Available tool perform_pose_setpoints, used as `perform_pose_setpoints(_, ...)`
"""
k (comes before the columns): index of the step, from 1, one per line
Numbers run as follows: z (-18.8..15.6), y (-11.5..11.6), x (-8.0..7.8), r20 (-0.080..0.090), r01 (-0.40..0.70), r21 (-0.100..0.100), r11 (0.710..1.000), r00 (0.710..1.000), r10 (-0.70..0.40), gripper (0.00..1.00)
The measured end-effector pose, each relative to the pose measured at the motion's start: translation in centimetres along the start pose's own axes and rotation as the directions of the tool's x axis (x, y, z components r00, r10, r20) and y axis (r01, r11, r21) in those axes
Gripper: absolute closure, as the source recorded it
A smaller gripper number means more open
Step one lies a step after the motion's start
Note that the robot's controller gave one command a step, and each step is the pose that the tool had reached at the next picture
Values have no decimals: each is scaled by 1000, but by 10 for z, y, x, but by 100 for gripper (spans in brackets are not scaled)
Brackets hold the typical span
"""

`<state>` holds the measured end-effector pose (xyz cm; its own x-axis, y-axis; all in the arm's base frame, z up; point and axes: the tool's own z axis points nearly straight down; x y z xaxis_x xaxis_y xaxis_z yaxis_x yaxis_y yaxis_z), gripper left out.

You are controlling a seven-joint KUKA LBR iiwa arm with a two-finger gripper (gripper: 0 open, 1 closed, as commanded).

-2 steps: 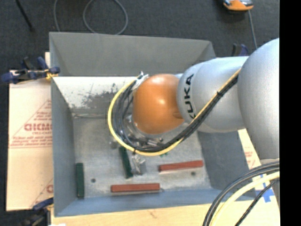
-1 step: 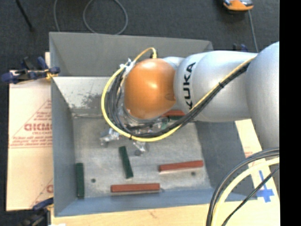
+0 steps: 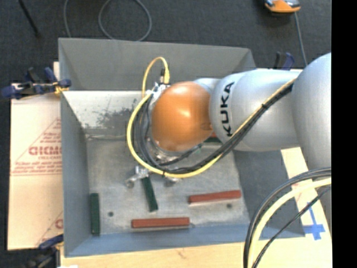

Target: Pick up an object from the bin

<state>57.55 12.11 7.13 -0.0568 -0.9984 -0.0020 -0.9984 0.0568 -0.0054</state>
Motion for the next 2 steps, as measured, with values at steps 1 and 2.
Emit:
perform_pose_setpoints(1, -2, -2, 0, 4, -7, 1, 1000, 1000, 7, 0)
perform_pose_setpoints(2, -2, -2, 0, 2, -9, -2, 1000, 1000, 9, 100)
